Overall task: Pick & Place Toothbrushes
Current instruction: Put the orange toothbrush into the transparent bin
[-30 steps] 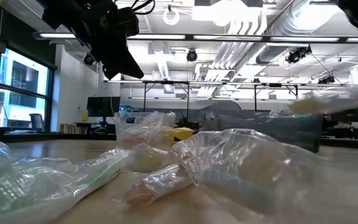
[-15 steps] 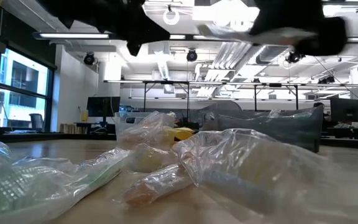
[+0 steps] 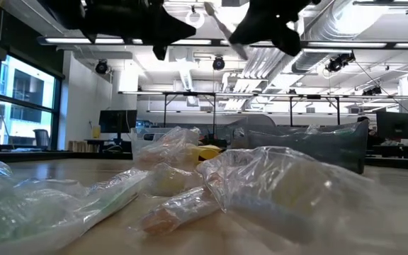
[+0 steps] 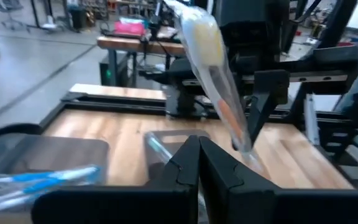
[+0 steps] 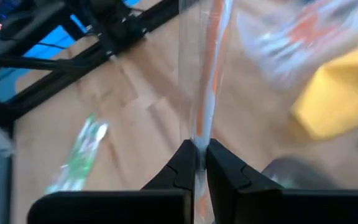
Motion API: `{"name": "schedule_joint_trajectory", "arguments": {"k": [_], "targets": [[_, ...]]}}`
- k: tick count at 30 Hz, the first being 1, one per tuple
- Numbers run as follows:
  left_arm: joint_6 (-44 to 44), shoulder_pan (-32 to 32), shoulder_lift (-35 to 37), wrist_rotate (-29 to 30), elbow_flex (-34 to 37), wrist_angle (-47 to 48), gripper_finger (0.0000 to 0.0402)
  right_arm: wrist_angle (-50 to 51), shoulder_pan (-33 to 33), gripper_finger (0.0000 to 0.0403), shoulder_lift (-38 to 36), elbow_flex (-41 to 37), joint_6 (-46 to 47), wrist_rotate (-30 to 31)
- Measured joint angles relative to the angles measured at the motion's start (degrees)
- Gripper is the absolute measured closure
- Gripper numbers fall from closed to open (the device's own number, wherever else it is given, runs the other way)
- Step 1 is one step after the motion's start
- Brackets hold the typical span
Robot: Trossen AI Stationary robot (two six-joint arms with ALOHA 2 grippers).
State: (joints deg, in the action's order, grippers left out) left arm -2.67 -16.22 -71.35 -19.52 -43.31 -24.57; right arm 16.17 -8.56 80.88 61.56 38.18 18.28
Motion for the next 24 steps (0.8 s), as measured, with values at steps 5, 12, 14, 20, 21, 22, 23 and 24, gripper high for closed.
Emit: {"name": "schedule_joint_trajectory", "arguments": {"k": [5,12,14,20,21,22,23,24], "targets": [[1.2,-2.4,0.0,-0.3,0.0,-1.6,0.0401,-2.4,5.7,0.0391,0.0,0.0,-9.1,-0.8],[1.3,-4.5,0.0,-0.2,0.0,-4.0,0.0401,-5.2,12.6,0.0391,0.0,0.0,-18.9,-1.9],[1.4,-4.9,0.0,0.1,0.0,-4.3,0.0401,-6.1,14.3,0.0391,0.0,0.0,-21.3,-2.0],[1.4,-6.1,0.0,5.9,0.0,-4.0,0.0401,-9.6,19.6,0.0391,0.0,0.0,-26.9,-8.4],[1.5,-6.4,0.0,7.3,0.0,-4.0,0.0401,-10.2,20.4,0.0391,0.2,0.0,-27.7,-9.6],[2.1,-6.5,0.0,8.8,0.0,-4.0,0.0401,-10.7,21.4,0.0391,0.4,0.0,-28.4,-10.9],[3.0,-6.8,0.0,10.5,0.0,-4.0,0.0401,-11.0,22.3,0.0391,0.5,0.0,-29.2,-12.1],[4.0,-6.9,0.0,11.9,0.0,-3.9,0.0401,-11.1,23.3,0.0391,0.5,0.0,-29.8,-13.1]]}}
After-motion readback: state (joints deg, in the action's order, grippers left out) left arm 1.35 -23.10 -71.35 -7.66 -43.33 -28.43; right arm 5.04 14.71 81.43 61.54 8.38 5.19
